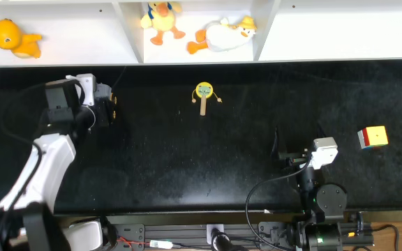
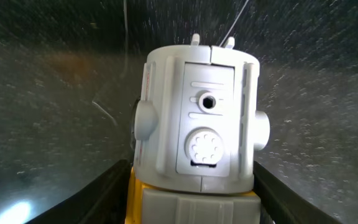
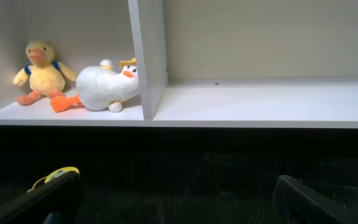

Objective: Store Toys

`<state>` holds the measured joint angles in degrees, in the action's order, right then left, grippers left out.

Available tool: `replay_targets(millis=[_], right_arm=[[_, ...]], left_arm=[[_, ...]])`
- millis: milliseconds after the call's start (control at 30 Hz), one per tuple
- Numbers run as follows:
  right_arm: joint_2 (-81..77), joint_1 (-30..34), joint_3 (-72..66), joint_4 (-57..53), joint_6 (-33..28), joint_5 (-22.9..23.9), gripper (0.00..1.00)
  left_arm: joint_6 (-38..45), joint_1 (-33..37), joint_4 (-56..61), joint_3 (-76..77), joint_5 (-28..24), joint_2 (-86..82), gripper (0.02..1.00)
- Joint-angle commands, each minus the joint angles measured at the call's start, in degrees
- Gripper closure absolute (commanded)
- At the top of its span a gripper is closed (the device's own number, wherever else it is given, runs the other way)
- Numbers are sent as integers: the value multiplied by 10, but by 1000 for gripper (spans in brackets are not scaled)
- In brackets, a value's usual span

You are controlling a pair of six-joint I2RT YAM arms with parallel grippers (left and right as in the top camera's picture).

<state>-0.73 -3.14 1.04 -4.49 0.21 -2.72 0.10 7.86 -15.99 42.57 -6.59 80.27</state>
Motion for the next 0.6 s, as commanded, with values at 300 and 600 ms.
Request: replay_targets(millis=[300,600], right_arm=[[5,-2,-8,3,0,-3,5],[5,-2,-8,3,0,-3,7]], left_arm=[[-2,-1,-12,7,7,-152,507],[-3,-1,-8,97,7,-76,511]])
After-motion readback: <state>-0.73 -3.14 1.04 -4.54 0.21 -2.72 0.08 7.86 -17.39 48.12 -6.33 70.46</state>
